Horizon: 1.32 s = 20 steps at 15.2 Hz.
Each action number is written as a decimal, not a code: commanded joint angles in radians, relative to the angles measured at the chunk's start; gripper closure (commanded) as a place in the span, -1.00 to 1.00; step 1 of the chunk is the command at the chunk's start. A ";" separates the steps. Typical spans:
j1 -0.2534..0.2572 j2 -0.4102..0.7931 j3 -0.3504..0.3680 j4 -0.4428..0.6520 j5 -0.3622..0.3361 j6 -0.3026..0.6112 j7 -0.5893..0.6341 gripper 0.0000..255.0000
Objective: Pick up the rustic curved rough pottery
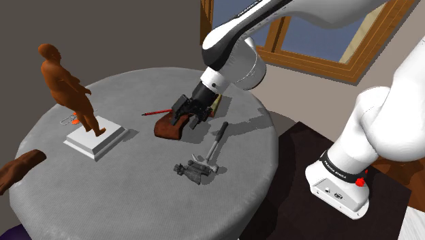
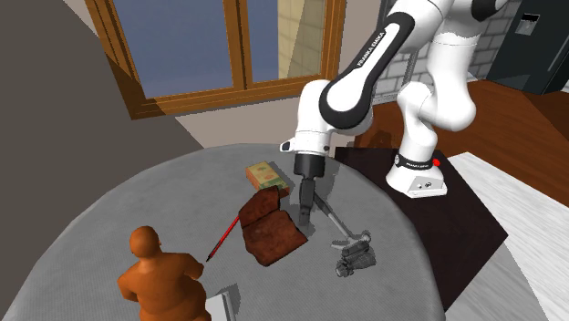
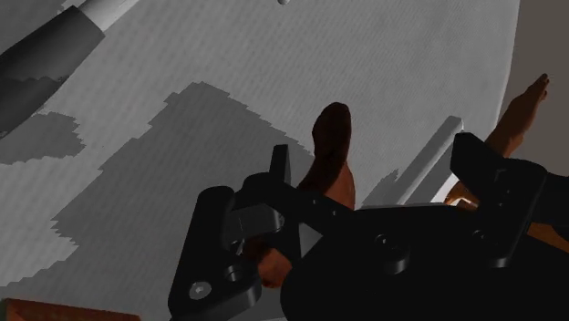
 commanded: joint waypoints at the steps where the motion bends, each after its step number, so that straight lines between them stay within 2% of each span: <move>1: 0.007 0.033 0.008 0.019 0.046 0.017 -0.035 -1.00; 6: 0.006 0.094 0.015 0.031 0.131 0.041 -0.133 -1.00; 8: 0.006 0.101 0.016 0.032 0.141 0.043 -0.144 -1.00; 9: 0.007 0.101 0.016 0.032 0.140 0.044 -0.143 1.00; 18: 0.006 0.101 0.016 0.032 0.141 0.043 -0.144 1.00; 20: 0.007 0.076 0.013 0.027 0.107 0.035 -0.104 1.00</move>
